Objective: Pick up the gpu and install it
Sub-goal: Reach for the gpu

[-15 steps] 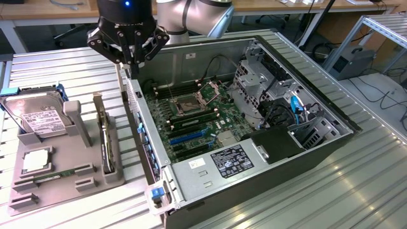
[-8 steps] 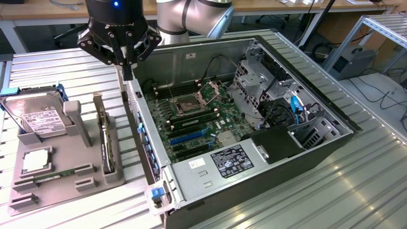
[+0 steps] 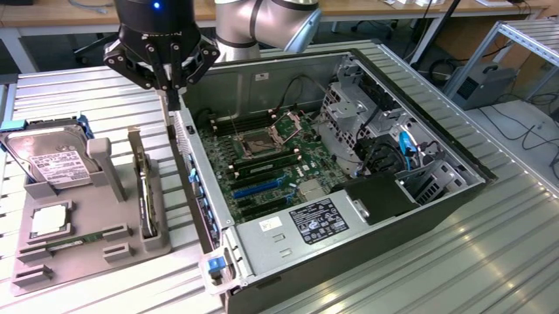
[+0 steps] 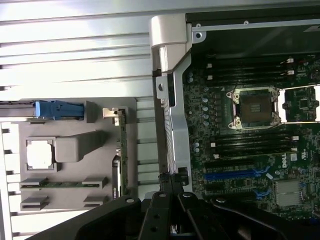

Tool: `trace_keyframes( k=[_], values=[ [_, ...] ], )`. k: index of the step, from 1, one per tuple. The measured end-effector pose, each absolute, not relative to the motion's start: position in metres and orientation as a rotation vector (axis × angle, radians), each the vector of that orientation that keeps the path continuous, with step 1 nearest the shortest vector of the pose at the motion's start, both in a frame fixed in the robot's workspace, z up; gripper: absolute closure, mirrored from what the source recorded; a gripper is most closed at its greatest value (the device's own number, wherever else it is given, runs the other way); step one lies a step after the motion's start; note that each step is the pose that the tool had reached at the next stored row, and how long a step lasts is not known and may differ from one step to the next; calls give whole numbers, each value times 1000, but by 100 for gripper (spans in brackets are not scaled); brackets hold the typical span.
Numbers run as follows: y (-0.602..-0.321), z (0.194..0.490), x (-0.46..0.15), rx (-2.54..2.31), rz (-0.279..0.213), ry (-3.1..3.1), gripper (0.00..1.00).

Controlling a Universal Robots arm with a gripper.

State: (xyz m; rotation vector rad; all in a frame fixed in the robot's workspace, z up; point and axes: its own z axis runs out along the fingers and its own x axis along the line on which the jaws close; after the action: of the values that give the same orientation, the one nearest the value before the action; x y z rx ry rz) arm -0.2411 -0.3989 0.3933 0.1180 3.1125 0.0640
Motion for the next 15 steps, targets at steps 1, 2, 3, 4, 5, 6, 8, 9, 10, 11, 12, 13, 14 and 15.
trace_keyframes(
  k=[1,2,3,4,5,6,8,9,10,11,12,13,14,15],
  values=[
    [-399,393,-241,118,64,3112,89],
    [-399,393,-242,118,64,3112,89],
    [-399,393,-242,118,64,3112,89],
    [-399,393,-242,118,64,3112,89],
    [-399,393,-243,118,64,3112,89],
    [-399,393,-243,118,64,3112,89],
    [-399,393,-245,118,64,3113,89],
    [-399,393,-245,118,64,3112,89],
    [-399,393,-245,118,64,3112,89],
    [-399,393,-246,118,64,3112,89],
    [-399,393,-247,118,64,3112,89],
    [-399,393,-247,118,64,3112,89],
    [-399,393,-247,118,64,3112,89],
    [-399,393,-248,118,64,3112,89]
  ],
)
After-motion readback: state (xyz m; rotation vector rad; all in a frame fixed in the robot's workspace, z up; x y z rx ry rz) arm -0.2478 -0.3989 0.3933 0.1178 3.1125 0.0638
